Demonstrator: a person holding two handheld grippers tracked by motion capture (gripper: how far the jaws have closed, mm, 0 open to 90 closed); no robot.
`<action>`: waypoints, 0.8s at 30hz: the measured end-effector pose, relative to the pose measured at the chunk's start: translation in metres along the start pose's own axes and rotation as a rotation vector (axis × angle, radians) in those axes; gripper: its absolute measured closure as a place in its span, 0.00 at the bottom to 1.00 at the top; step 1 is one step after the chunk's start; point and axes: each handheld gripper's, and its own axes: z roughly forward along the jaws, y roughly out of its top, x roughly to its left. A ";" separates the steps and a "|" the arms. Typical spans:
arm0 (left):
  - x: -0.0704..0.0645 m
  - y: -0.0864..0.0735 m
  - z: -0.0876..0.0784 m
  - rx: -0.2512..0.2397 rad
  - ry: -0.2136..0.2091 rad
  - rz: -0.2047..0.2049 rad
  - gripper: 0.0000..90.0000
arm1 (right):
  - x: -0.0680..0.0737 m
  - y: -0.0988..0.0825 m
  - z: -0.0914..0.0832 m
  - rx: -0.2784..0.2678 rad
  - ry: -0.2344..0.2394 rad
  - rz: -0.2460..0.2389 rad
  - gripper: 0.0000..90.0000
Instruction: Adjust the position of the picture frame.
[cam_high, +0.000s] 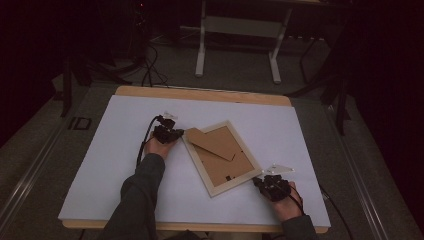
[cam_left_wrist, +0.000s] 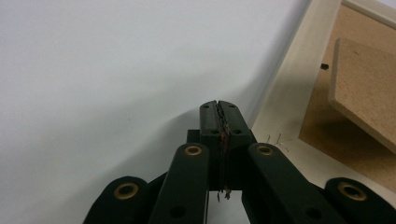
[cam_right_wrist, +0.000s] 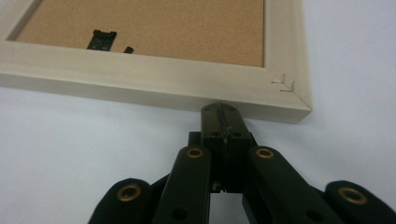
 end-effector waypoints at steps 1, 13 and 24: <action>0.000 -0.001 -0.001 -0.003 -0.002 -0.003 1.00 | -0.001 0.000 0.000 0.001 0.001 0.003 1.00; -0.007 -0.016 -0.011 -0.005 -0.056 0.001 1.00 | -0.014 0.002 0.002 -0.005 0.005 0.052 1.00; -0.021 -0.027 -0.022 0.009 -0.070 0.059 1.00 | -0.023 0.006 0.005 -0.009 -0.019 0.072 1.00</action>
